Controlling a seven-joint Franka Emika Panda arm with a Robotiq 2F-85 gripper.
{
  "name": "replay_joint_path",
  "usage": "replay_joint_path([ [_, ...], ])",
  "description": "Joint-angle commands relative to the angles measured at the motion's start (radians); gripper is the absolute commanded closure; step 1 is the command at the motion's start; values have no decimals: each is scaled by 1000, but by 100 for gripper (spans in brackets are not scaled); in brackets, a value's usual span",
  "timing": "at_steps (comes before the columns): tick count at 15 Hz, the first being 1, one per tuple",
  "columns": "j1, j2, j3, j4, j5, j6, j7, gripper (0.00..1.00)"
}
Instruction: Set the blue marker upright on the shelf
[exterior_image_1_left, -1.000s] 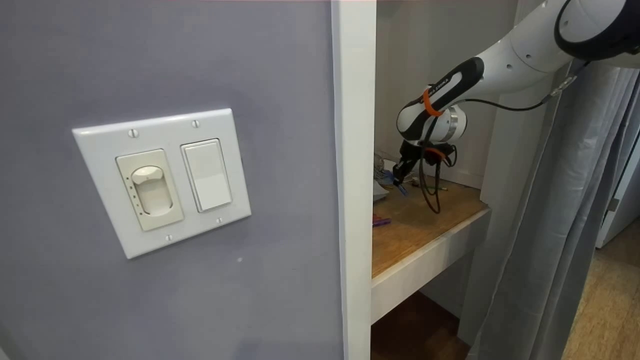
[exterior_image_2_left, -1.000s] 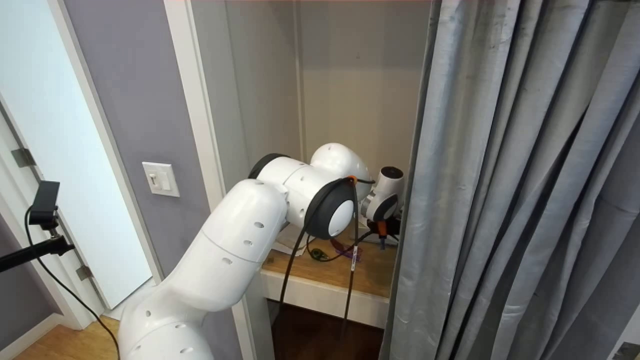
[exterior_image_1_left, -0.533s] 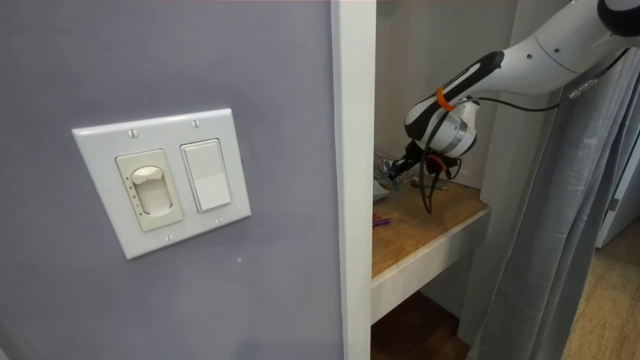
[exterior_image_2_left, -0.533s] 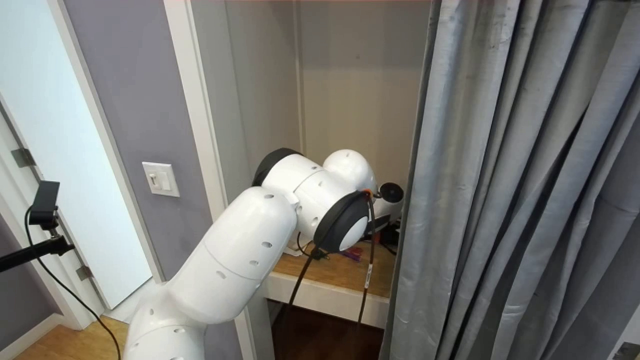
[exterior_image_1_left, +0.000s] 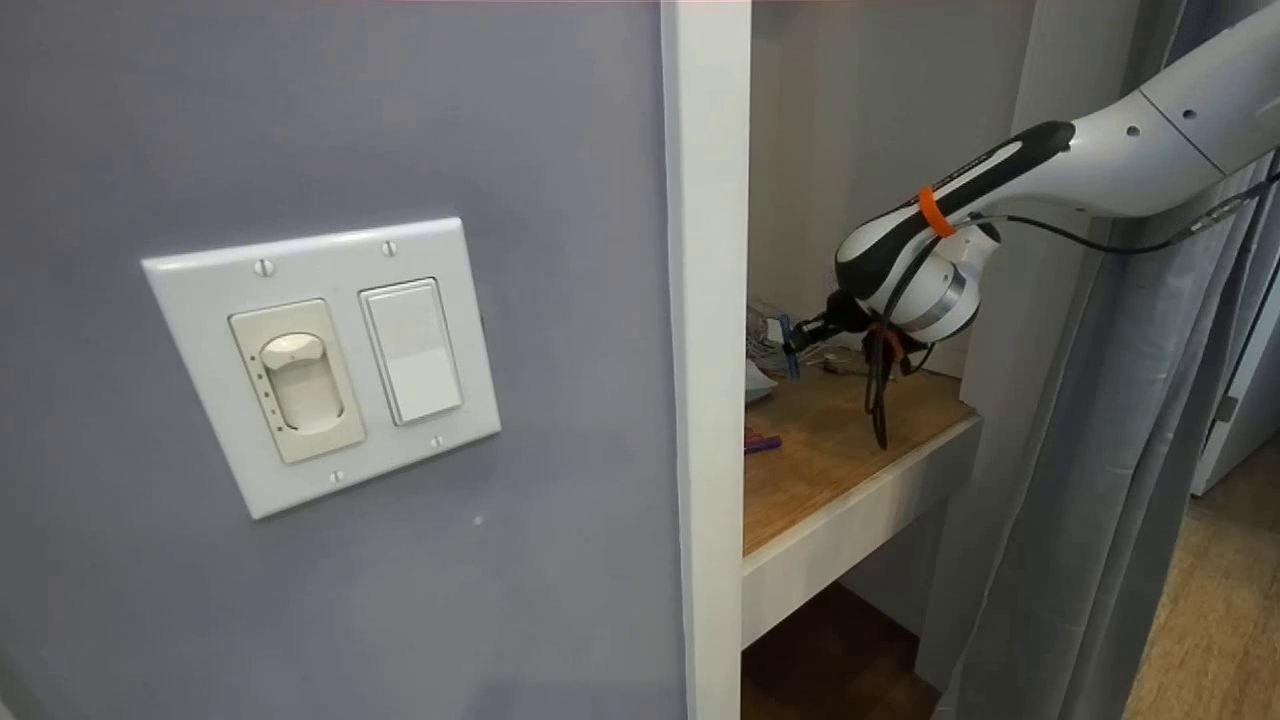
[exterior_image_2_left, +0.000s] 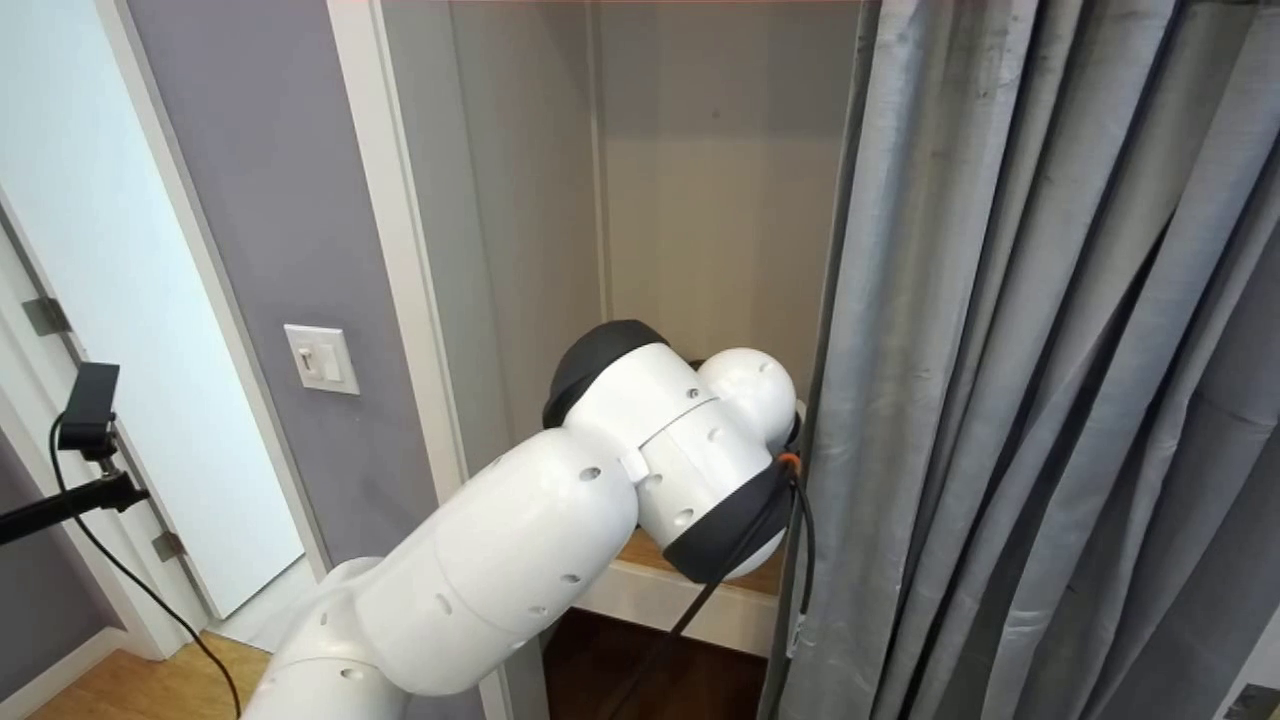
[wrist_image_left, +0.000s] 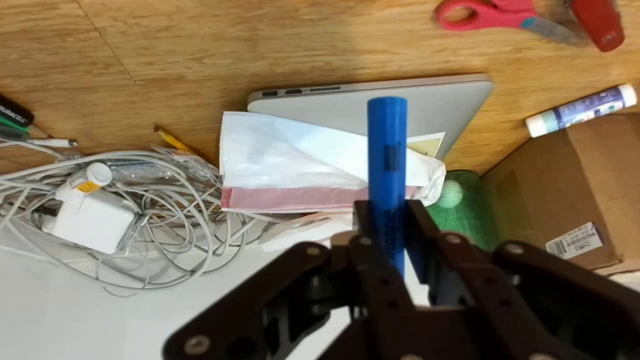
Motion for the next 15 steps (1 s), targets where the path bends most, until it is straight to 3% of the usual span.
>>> replay_joint_path([
  [1,-5,5,-11,-3,-118,3,109,81],
  [5,0,3,-11,-2,-119,3,116,81],
  [6,18,18,-27,13,-135,24,99,95],
  [10,19,145,-34,56,-321,137,110,95],
  [15,5,323,-26,136,-573,282,255,95],
])
